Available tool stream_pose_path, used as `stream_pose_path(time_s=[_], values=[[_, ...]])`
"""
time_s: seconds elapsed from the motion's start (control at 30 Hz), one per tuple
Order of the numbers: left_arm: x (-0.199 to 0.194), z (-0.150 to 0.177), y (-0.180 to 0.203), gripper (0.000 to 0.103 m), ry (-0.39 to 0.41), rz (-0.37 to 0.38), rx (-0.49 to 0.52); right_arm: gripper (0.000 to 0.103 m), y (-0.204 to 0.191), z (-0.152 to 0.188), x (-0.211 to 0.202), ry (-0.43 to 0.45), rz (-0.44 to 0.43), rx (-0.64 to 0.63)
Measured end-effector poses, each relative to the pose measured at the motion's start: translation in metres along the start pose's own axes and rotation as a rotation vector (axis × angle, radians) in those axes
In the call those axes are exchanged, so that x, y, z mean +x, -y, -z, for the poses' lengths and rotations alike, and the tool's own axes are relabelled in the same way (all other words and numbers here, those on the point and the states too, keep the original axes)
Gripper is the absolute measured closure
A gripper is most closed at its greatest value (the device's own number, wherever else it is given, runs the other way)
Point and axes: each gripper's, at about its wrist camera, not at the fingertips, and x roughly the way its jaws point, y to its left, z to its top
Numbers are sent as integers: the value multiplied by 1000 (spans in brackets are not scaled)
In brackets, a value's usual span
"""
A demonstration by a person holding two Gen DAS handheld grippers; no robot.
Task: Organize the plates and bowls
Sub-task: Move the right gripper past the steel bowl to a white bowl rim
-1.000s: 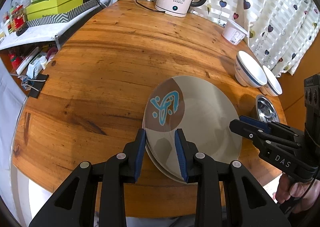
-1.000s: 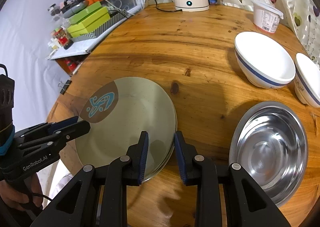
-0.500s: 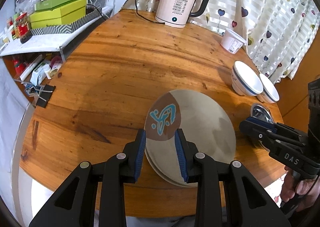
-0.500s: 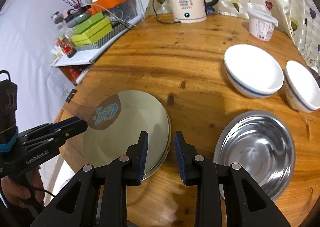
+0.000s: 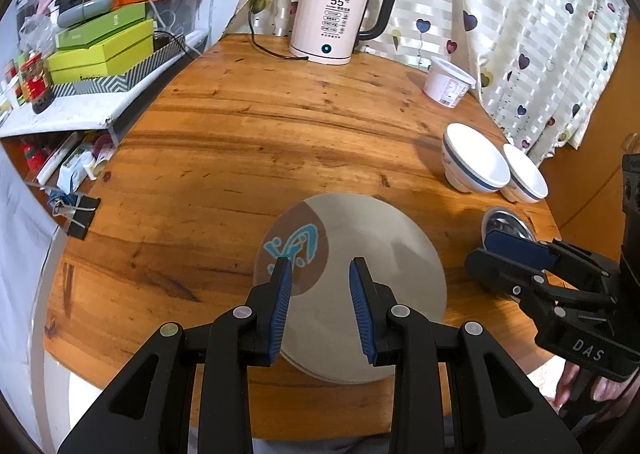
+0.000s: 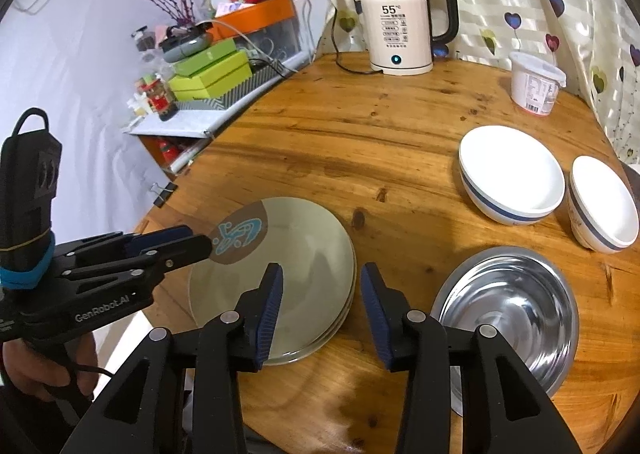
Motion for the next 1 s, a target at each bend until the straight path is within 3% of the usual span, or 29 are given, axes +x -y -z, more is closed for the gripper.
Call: stream_pose_path(time_s=[1.0], values=[[11, -19, 38, 72, 2, 9, 76, 63, 19, -4, -13, 0, 45, 24]])
